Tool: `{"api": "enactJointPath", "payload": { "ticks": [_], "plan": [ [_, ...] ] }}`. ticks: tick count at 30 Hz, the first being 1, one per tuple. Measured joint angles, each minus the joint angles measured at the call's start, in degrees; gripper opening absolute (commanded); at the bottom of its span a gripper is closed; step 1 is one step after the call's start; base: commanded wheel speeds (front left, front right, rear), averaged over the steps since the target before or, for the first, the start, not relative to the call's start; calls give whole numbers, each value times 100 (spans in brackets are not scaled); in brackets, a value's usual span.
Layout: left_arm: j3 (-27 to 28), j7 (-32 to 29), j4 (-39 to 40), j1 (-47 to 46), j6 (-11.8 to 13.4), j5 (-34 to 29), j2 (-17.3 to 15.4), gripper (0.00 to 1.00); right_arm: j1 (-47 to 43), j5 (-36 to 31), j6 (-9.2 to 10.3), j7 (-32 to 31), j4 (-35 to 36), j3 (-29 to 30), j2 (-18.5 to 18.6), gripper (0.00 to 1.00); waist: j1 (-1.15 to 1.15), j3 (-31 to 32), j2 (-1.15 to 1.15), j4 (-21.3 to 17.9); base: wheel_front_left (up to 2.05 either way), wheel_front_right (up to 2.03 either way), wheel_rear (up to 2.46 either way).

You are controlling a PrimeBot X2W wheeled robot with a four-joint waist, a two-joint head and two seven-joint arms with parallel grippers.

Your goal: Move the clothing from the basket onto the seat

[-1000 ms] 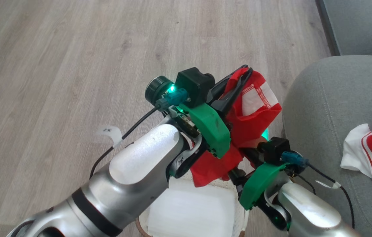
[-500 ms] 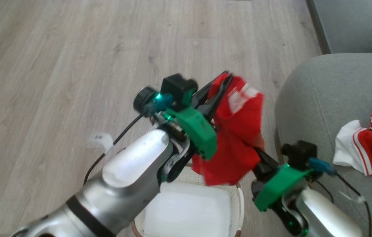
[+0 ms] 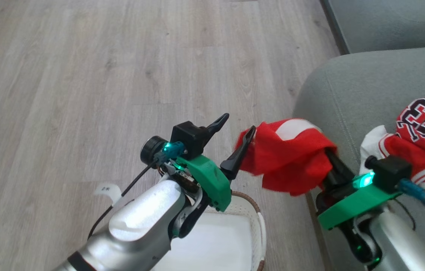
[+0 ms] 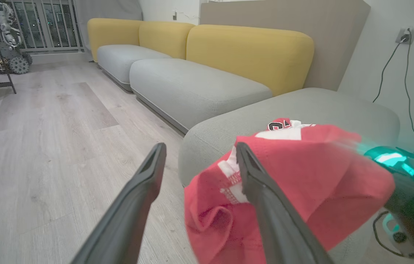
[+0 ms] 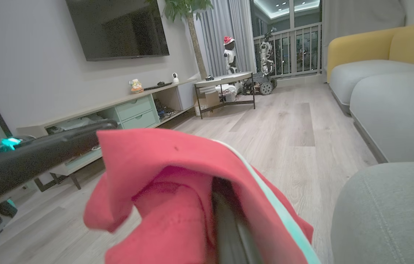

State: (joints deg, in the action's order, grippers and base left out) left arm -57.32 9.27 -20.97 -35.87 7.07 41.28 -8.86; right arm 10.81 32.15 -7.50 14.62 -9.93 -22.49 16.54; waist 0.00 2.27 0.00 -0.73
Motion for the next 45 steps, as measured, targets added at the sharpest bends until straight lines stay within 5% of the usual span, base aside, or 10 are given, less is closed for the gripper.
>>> {"api": "enactJointPath", "payload": {
  "ticks": [13, 37, 45],
  "plan": [
    [-43, 151, 42, 242, 108, 40, -47, 100, -197, -192, 0, 0, 762, 609, 385, 0, 0, -51, 0, -580, 0, 0, 0],
    [-10, 455, -111, 238, 192, -290, 30, 100, -191, -165, 0, 1, 1251, 1092, 748, 0, 0, -337, 0, -2564, 0, 0, 0],
    [40, 495, -169, 228, 144, -456, 142, 100, -189, -131, 0, 1, 1357, 1234, 866, 0, 0, -503, 0, -2903, 0, 0, 0]
  ]
}}
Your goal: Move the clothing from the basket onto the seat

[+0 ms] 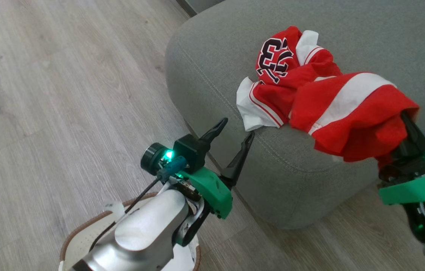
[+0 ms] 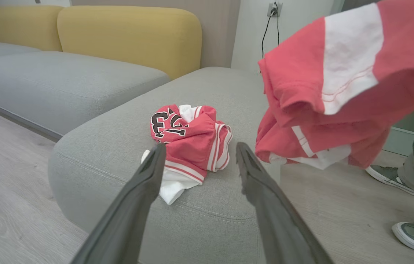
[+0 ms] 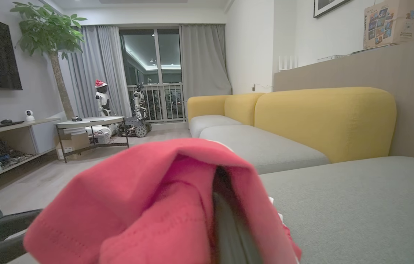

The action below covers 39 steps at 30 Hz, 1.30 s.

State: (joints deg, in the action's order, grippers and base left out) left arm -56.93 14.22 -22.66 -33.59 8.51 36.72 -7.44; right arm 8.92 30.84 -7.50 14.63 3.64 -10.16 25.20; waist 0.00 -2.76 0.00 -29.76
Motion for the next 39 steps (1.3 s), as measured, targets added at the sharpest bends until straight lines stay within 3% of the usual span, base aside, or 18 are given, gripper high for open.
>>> {"api": "enactJointPath", "payload": {
  "ticks": [13, 22, 32, 39],
  "plan": [
    [188, 5, -180, -18, -146, -183, 140, 100, 108, 89, 0, 0, 8, 81, 103, 0, 0, -174, 0, -56, 0, 0, 0],
    [224, -3, -265, -94, -86, -278, 163, 100, 1429, 583, 0, 0, -502, 25, 314, 0, 0, -555, 0, -60, 0, 0, 0],
    [130, -205, -400, -855, 23, -532, 289, 100, 3106, 1011, 0, 1, -1798, -252, 1023, 0, 1, -1433, 0, 239, 0, 0, 0],
    [-90, -255, -475, -1361, 90, -587, 391, 100, 3639, 1379, 0, 1, -2641, 249, 1596, 0, 1, -2082, 0, 680, 0, 0, 0]
  ]
}}
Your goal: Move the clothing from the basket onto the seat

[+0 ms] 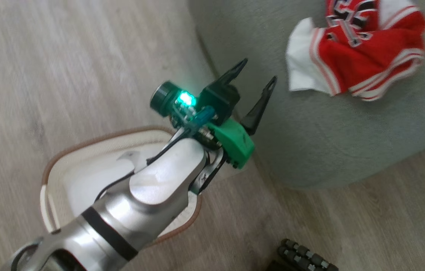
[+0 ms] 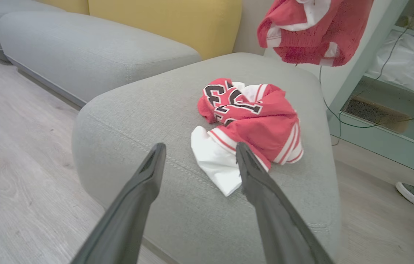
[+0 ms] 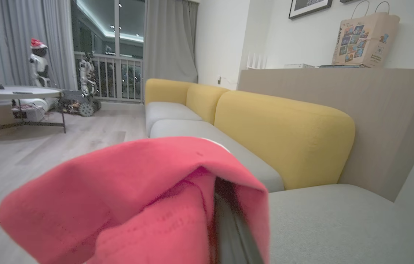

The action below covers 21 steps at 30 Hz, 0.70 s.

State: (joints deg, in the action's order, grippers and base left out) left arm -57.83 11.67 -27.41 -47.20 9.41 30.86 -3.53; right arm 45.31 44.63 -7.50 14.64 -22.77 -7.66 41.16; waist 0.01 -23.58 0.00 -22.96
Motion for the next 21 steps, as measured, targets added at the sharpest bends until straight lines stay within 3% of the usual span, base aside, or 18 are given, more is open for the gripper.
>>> {"api": "enactJointPath", "payload": {
  "ticks": [4, 11, 19, 21],
  "plan": [
    [-136, -10, 26, -333, 146, 0, 9, 100, 153, 37, -1, 0, -353, 56, 338, 0, 0, -396, 0, 291, 0, 0, 0],
    [-500, -158, 179, -692, 492, 11, 15, 100, 665, -22, -1, 0, -1249, 136, 609, 0, 1, -1078, 0, 769, 0, 0, 0],
    [-625, -52, 247, -777, 734, 323, 12, 100, 1027, 169, -1, -1, -2254, -824, 557, 0, 0, -1454, 0, 1195, 0, 0, 0],
    [-616, 12, 260, -776, 777, 414, 12, 100, 1177, 485, -1, -55, -2361, -1234, 525, 18, 0, -1444, 0, 1221, 0, 0, 0]
  ]
}}
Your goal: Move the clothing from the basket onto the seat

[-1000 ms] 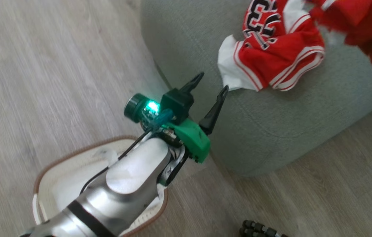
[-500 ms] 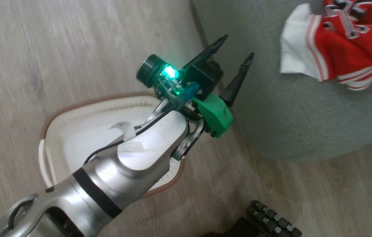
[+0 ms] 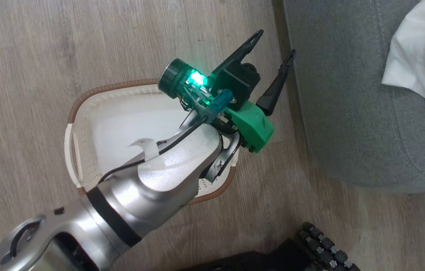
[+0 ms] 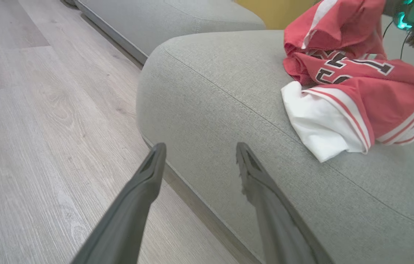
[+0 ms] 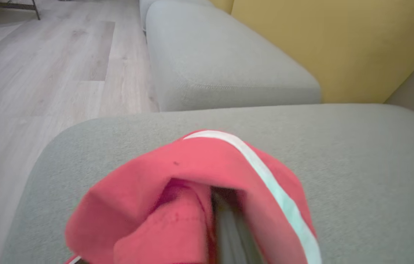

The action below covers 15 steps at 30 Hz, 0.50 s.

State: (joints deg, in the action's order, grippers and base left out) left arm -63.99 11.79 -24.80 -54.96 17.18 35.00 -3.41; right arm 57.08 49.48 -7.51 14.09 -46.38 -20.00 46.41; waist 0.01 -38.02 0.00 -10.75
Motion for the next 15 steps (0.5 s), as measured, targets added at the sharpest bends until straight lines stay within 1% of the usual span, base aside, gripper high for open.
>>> {"api": "enactJointPath", "payload": {
  "ticks": [1, 2, 4, 5, 6, 7, 12, 15],
  "plan": [
    [-1, 19, 1, 0, 0, 23, 0, 100, 57, 169, 0, -129, -31, -204, 5, 31, -1, 19, 0, 6, 0, 0, 0],
    [-1, 55, 4, 0, 0, 53, 1, 100, 102, 331, 0, -288, -60, -383, 22, 38, -1, 37, 0, 12, 0, 0, 0],
    [-3, 74, -1, 4, 0, 73, 3, 100, 117, 692, 0, -717, -81, -747, 98, 61, -1, 84, 0, 25, 0, 0, 0],
    [-3, 103, -2, 7, 1, 111, 3, 100, 114, 878, 0, -907, -89, -904, 122, 75, -1, 112, 0, 31, 0, 0, 0],
    [-2, 125, -4, 8, 5, 131, 3, 100, 114, 1057, 0, -1105, -76, -1069, 153, 95, -1, 141, 0, 37, 0, 0, 0],
    [-2, 142, -8, 10, 5, 159, 3, 100, 114, 1213, 0, -1260, -48, -1217, 192, 100, -1, 174, 0, 40, 0, 0, 0],
    [5, 192, -80, 38, -2, 230, 5, 100, 114, 1848, 0, -1878, 15, -1775, 388, 100, -1, 388, 0, 33, 0, 0, 0],
    [26, 201, -123, 157, -54, 321, 7, 100, 114, 2080, 0, -2183, 13, -2081, 446, 100, -1, 578, 0, 17, 0, 0, 0]
  ]
}}
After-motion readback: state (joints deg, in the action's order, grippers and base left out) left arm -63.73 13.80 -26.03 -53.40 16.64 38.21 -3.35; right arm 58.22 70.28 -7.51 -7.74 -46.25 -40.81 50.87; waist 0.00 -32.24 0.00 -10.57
